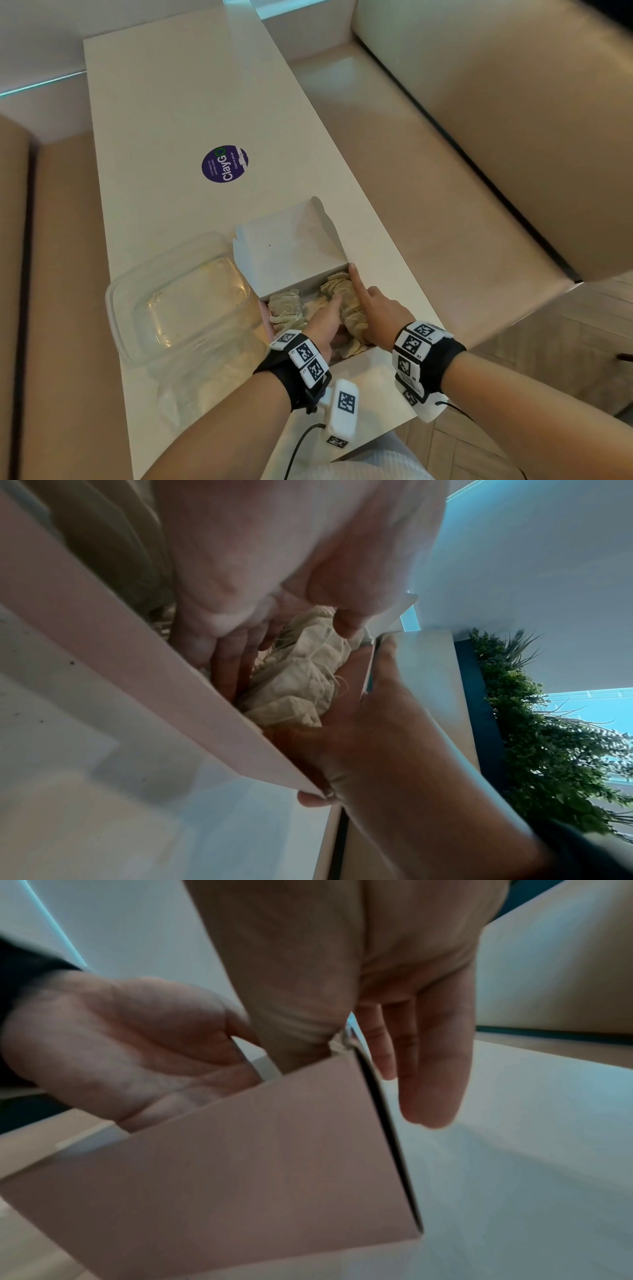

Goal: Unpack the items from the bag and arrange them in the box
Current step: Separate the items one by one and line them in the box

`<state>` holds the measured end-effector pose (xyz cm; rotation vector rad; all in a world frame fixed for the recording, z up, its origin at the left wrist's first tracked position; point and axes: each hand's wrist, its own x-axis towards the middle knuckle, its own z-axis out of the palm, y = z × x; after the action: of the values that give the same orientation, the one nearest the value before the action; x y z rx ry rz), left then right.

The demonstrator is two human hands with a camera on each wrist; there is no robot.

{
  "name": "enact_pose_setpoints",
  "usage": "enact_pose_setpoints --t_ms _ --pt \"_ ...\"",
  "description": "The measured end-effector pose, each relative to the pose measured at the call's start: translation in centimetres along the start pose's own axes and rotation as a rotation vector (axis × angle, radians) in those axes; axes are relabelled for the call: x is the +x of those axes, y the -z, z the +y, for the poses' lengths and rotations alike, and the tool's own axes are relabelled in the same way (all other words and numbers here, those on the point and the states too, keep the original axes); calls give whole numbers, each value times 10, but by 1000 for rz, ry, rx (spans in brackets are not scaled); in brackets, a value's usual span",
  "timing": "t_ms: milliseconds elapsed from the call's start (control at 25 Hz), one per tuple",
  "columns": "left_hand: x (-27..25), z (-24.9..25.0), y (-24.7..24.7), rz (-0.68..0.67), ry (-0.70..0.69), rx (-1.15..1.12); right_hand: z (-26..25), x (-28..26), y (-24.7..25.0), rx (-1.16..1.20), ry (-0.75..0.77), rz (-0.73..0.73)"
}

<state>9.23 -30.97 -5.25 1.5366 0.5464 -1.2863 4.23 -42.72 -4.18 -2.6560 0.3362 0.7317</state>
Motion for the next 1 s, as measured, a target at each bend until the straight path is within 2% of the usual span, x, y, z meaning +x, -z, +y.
enact_pose_setpoints --t_ms 480,680,800,1000 --pt "4 -3 -5 66 -22 211 -8 2 -12 -150 -102 119" --pt "6 -5 -5 6 -16 137 -7 5 -15 -143 -96 109" --pt "2 -2 -5 -5 -17 10 -5 7 -11 -45 -69 76" --pt "-2 0 -3 -35 -24 -127 9 4 3 318 8 -78"
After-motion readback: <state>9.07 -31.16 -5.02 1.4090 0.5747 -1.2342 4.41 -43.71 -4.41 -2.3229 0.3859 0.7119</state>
